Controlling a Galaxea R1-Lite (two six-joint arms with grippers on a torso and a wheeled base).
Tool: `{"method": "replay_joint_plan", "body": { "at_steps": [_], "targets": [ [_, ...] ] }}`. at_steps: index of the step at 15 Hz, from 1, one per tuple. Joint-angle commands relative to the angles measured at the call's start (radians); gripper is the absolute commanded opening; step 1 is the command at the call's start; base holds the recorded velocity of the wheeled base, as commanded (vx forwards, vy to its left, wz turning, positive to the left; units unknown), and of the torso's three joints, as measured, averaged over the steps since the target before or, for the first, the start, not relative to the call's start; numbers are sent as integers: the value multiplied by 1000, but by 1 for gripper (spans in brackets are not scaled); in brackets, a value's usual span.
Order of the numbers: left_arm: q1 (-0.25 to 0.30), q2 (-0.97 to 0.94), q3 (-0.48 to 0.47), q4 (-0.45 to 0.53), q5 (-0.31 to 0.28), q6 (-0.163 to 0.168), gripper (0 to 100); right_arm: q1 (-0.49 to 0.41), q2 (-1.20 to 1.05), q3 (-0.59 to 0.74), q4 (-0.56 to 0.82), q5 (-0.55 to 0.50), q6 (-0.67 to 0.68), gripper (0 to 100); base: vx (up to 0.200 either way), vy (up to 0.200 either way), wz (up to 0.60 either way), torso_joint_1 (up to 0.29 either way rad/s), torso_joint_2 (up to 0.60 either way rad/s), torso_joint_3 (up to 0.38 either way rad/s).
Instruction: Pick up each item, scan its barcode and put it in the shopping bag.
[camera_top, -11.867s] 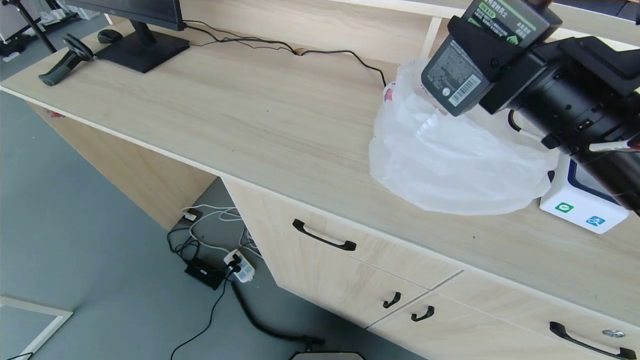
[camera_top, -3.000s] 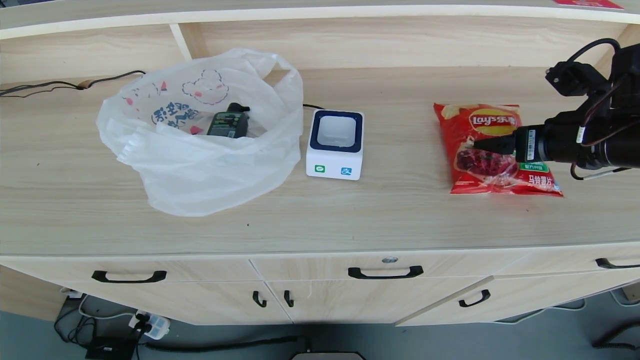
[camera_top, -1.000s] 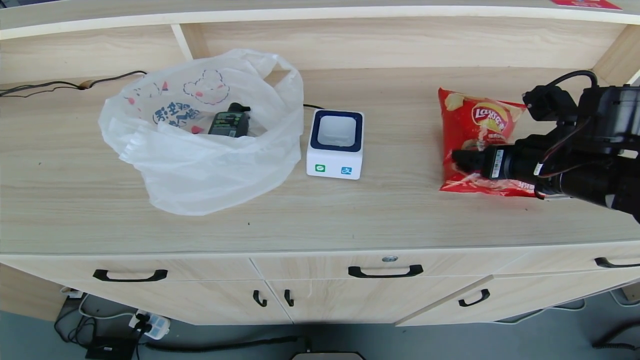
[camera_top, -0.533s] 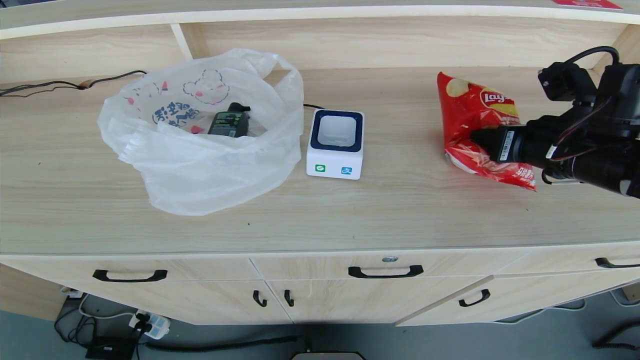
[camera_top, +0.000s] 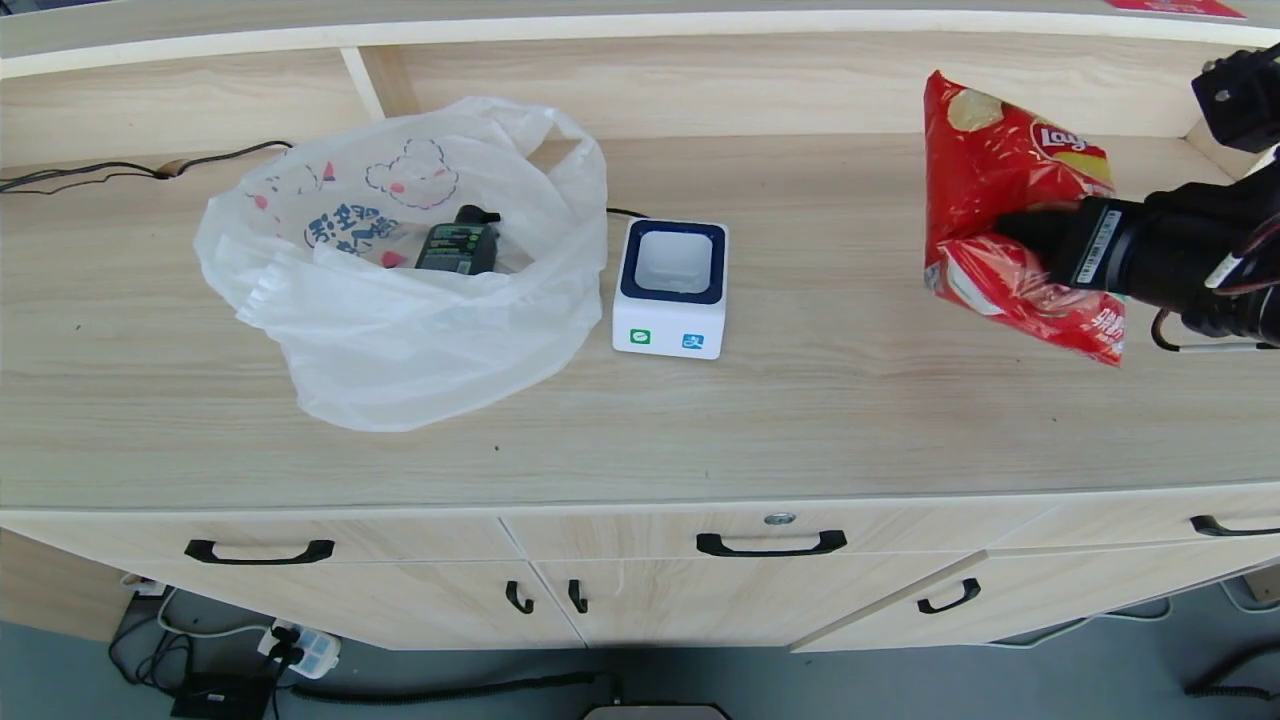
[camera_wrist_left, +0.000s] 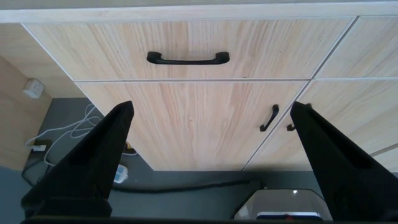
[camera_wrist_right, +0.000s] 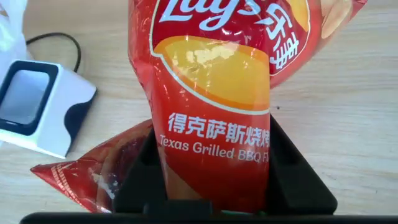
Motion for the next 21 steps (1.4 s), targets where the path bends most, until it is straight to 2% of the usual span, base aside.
{"method": "replay_joint_plan", "body": {
  "at_steps": [1,3,6,9,12,15,16,17,21],
  "targets": [
    [-1,1,0,-1,0,-1,100,47,-149,32,7,3,77,0,0,0,0,0,0,0],
    [-1,1,0,1,1,-1,100,118,-250,81,6,5,109,0,0,0,0,0,0,0],
    [-1,1,0,1,0,-1,100,351,-396,198,-4,5,231,0,0,0,0,0,0,0],
    [-1,1,0,1,0,1,100,403,-408,278,-123,5,363,0,0,0,0,0,0,0],
    [-1,1,0,1,0,1,100,492,-396,368,-228,29,366,0,0,0,0,0,0,0],
    [-1,1,0,1,0,1,100,627,-372,370,-254,57,366,0,0,0,0,0,0,0],
    [-1,1,0,1,0,1,100,627,-372,370,-254,57,366,0,0,0,0,0,0,0],
    [-1,1,0,1,0,2,100,699,-330,366,-309,58,369,0,0,0,0,0,0,0],
    [-2,1,0,1,0,11,100,705,-289,380,-382,109,400,0,0,0,0,0,0,0]
  ]
}}
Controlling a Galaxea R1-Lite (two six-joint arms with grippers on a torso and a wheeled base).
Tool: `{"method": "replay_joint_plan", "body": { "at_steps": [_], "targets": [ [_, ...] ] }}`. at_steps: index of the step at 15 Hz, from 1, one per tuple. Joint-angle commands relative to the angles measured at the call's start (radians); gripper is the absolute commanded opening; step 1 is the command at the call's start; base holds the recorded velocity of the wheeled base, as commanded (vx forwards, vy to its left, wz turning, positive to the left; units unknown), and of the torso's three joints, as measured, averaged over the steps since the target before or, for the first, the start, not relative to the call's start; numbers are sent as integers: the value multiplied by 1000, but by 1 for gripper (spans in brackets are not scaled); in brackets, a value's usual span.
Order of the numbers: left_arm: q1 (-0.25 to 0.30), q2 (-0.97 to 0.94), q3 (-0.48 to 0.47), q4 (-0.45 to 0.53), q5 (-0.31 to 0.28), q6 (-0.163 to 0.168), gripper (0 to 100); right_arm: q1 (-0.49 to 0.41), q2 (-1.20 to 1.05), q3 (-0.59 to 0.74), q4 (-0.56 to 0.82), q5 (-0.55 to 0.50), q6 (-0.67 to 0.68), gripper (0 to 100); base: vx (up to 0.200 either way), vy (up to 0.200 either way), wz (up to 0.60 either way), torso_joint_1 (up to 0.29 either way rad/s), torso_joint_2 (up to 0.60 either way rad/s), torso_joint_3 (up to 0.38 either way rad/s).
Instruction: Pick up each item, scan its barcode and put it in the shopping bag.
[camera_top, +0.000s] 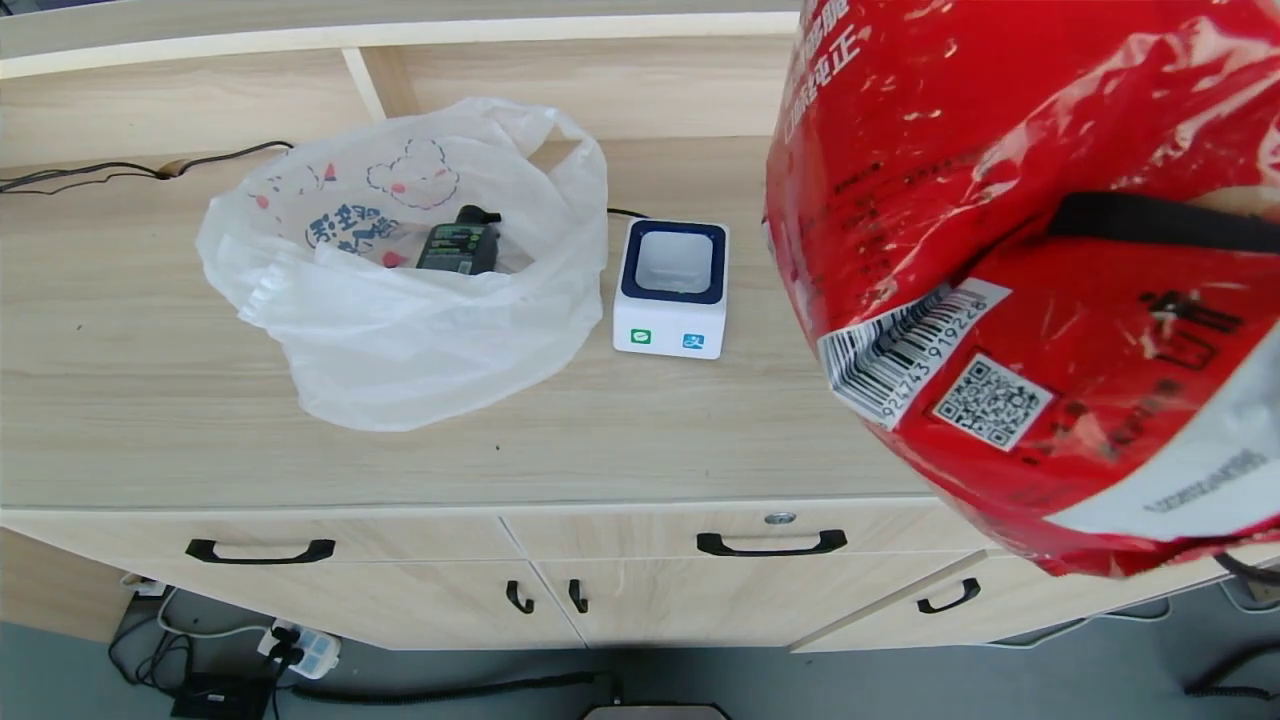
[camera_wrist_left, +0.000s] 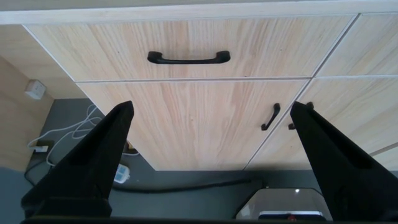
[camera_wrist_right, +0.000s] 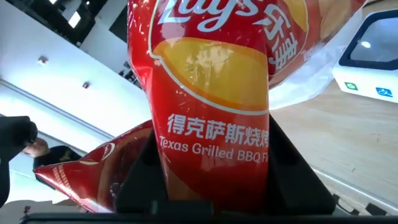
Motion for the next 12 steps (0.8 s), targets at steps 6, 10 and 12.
{"method": "replay_joint_plan", "body": {
  "at_steps": [6,10,12],
  "targets": [
    [1,1,0,0,0,3,100,46,-21,44,-9,52,29,0,0,0,0,0,0,0],
    [1,1,0,0,0,1,100,62,-24,47,-50,52,150,0,0,0,0,0,0,0],
    [1,1,0,0,0,0,100,62,-26,62,-56,52,161,0,0,0,0,0,0,0]
  ]
}}
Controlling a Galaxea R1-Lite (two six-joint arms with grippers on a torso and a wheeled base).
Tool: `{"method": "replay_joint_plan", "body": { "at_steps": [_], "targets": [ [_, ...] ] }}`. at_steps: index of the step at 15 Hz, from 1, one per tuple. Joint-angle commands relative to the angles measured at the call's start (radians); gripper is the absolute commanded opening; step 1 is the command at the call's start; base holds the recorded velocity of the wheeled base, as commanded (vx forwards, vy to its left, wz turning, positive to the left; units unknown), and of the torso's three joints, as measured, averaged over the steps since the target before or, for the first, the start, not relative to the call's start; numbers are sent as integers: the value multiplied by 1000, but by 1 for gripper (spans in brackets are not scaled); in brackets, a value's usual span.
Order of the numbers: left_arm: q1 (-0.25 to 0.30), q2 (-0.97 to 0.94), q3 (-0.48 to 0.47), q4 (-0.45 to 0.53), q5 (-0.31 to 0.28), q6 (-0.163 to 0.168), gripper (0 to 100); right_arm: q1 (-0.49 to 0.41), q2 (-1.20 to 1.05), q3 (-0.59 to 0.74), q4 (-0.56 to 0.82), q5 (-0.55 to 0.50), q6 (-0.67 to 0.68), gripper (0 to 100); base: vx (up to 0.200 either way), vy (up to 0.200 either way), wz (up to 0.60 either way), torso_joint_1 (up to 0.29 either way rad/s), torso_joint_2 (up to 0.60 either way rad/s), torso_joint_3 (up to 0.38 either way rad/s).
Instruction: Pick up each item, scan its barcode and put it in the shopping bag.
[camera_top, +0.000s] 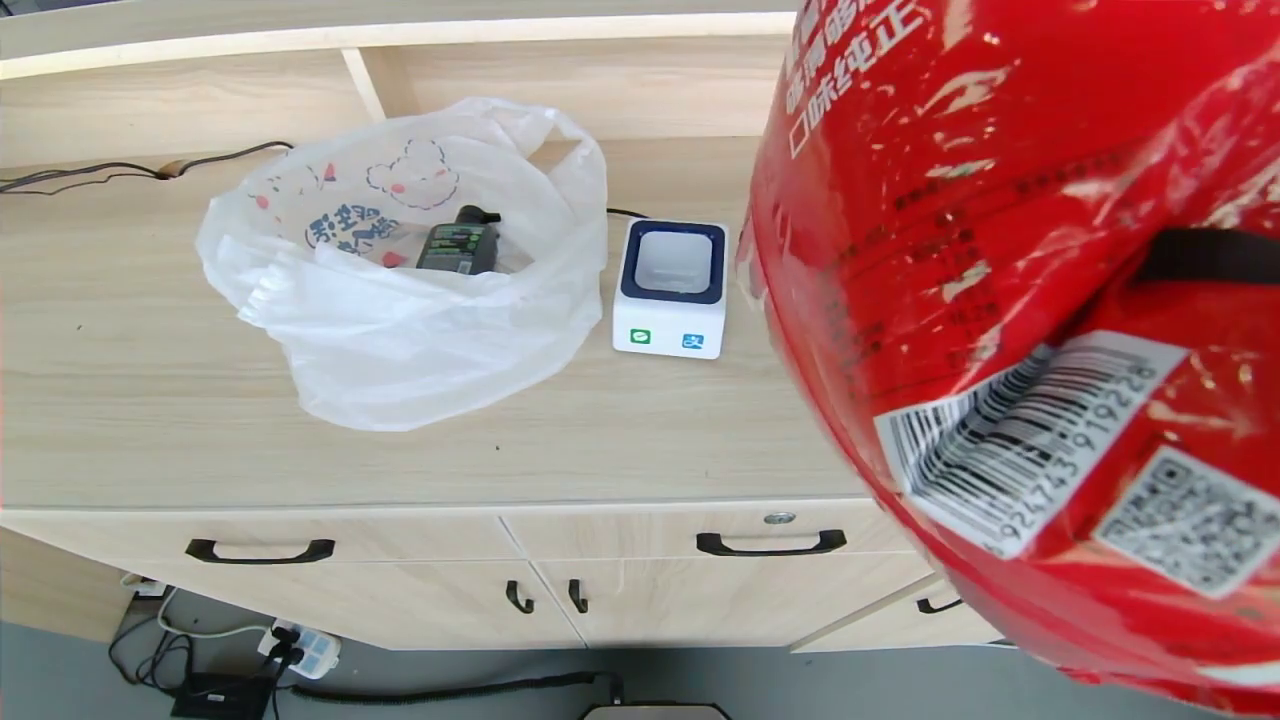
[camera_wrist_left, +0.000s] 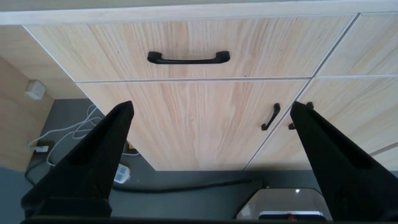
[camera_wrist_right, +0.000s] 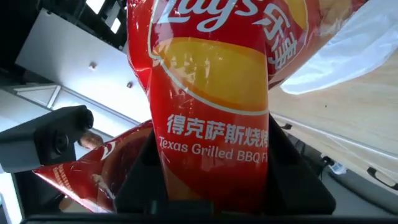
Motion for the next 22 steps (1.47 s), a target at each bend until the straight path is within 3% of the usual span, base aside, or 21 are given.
{"method": "replay_joint_plan", "body": {
  "at_steps": [1,8,10,11,12,13,15,17,22],
  "targets": [
    [-1,1,0,-1,0,0,100,2,0,21,-11,0,1,0,0,0,0,0,0,0],
    [-1,1,0,-1,0,-4,100,10,6,32,-19,22,-4,0,0,0,0,0,0,0],
    [0,1,0,-1,0,-4,100,5,6,21,-3,16,-58,0,0,0,0,0,0,0],
    [0,1,0,-1,0,-4,100,-1,3,17,24,11,-116,0,0,0,0,0,0,0],
    [0,1,0,-1,0,-4,100,-137,-6,-3,164,-50,-389,0,0,0,0,0,0,0],
    [0,1,0,-1,0,-2,100,-235,-20,-10,216,-107,-569,0,0,0,0,0,0,0],
    [0,1,0,-1,0,-2,100,-278,-52,-22,224,-190,-845,0,0,0,0,0,0,0],
    [0,1,0,-1,0,-7,100,-278,-57,-20,224,-306,-924,0,0,0,0,0,0,0],
    [-1,1,0,1,0,-10,100,-278,-43,-34,248,-322,-924,0,-40,0,0,0,0,0]
  ]
}}
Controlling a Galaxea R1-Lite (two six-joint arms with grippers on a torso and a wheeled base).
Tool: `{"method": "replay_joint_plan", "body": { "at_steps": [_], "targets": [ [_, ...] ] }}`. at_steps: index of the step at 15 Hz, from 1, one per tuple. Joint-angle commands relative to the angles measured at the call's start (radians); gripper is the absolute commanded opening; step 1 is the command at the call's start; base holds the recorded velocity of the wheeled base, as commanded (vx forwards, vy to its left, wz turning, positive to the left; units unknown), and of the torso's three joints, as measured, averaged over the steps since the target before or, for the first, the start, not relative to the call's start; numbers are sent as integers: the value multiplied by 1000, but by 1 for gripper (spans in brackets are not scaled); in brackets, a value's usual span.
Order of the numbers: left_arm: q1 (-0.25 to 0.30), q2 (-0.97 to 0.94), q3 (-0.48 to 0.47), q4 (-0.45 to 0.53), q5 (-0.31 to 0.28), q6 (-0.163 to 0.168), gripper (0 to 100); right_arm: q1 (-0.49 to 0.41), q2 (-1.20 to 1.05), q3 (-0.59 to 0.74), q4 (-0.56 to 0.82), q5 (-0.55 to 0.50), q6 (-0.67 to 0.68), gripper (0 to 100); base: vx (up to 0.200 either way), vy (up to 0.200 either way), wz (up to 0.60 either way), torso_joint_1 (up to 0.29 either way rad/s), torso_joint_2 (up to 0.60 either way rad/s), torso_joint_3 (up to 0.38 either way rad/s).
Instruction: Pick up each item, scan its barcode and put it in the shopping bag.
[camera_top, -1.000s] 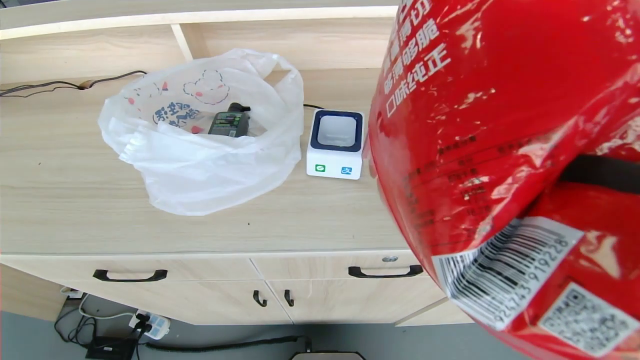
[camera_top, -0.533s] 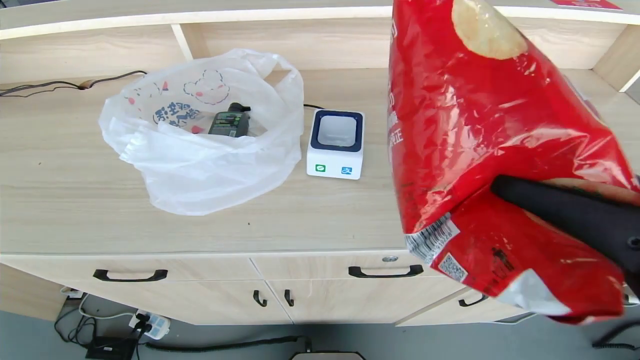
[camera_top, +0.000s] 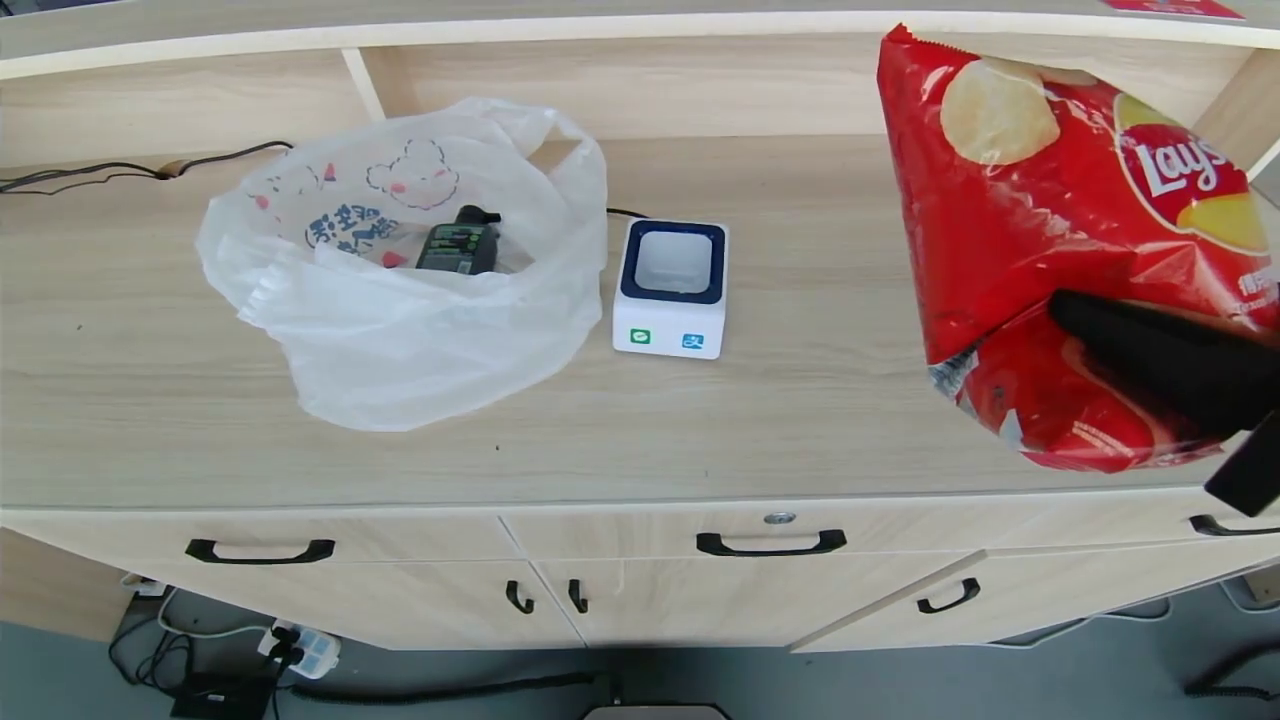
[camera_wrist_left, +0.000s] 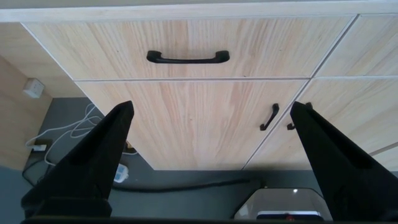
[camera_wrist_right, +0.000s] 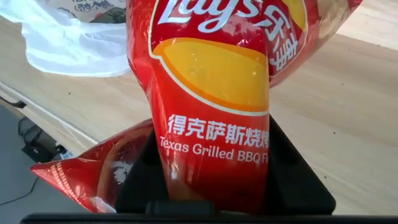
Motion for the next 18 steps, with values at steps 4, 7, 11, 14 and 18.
{"method": "replay_joint_plan", "body": {
  "at_steps": [4,7,11,14,18],
  "targets": [
    [0,1,0,-1,0,-2,100,-1,-5,-24,18,2,8,0,-100,0,0,7,6,2],
    [0,1,0,1,0,-2,100,-1,-5,-81,86,5,19,0,0,133,0,-2,-3,3],
    [0,1,0,-1,0,-7,100,-4,7,-107,118,5,23,0,0,200,0,15,6,5],
    [0,1,0,-2,0,-2,100,-56,64,-132,118,78,22,0,0,200,0,2,1,4],
    [-1,1,0,-2,0,-1,100,-289,244,-297,112,339,-85,0,0,150,0,2,2,-1]
  ]
}}
